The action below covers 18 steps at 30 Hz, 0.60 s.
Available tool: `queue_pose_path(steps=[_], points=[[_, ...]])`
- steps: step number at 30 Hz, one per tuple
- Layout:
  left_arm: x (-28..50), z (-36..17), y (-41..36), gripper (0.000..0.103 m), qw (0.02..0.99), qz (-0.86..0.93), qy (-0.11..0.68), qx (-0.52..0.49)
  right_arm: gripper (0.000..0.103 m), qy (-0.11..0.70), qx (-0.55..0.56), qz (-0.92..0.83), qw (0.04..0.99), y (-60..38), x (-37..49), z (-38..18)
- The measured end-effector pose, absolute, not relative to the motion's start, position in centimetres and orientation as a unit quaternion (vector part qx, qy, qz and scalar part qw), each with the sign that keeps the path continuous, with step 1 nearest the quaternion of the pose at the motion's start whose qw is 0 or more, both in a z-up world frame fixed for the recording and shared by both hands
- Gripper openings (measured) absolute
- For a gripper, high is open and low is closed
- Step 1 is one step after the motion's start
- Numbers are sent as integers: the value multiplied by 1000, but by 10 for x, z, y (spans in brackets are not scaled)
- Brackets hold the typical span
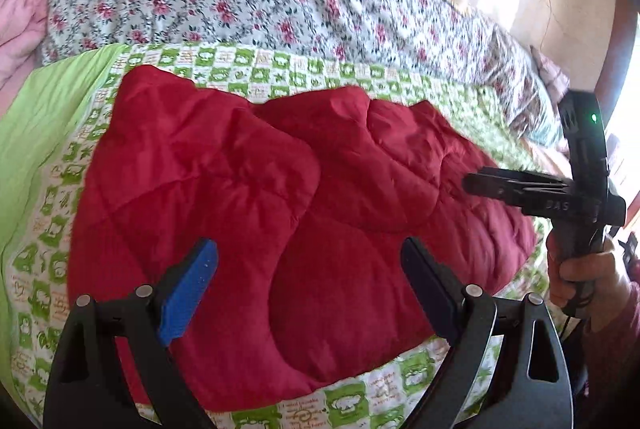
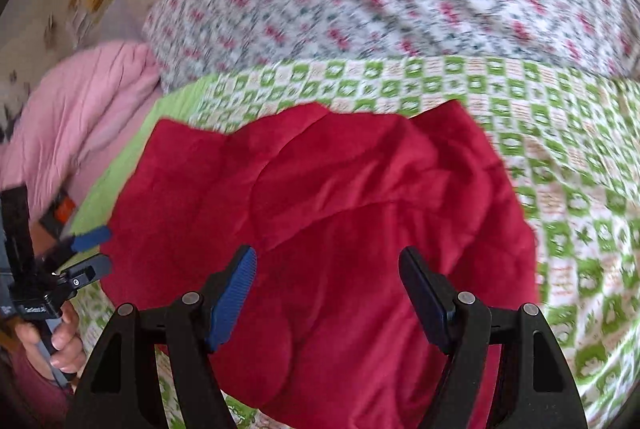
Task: Fold large clothes
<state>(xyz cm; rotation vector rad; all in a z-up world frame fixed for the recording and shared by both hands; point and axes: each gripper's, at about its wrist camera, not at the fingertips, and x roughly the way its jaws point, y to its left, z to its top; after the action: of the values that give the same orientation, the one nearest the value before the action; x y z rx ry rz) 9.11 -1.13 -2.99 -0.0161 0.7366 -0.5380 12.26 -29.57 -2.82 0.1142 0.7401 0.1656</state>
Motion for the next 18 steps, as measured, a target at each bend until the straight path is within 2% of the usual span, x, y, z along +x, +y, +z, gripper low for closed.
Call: queue_pose_path(steps=[5,18], points=[[120,-59,-17,93,891,-217,400,10,76,392,33,46,918,-290,150,-53],[205,-61,-6,92,894,-118,432,1,75,415,39,-16,909,-310,214,-63]])
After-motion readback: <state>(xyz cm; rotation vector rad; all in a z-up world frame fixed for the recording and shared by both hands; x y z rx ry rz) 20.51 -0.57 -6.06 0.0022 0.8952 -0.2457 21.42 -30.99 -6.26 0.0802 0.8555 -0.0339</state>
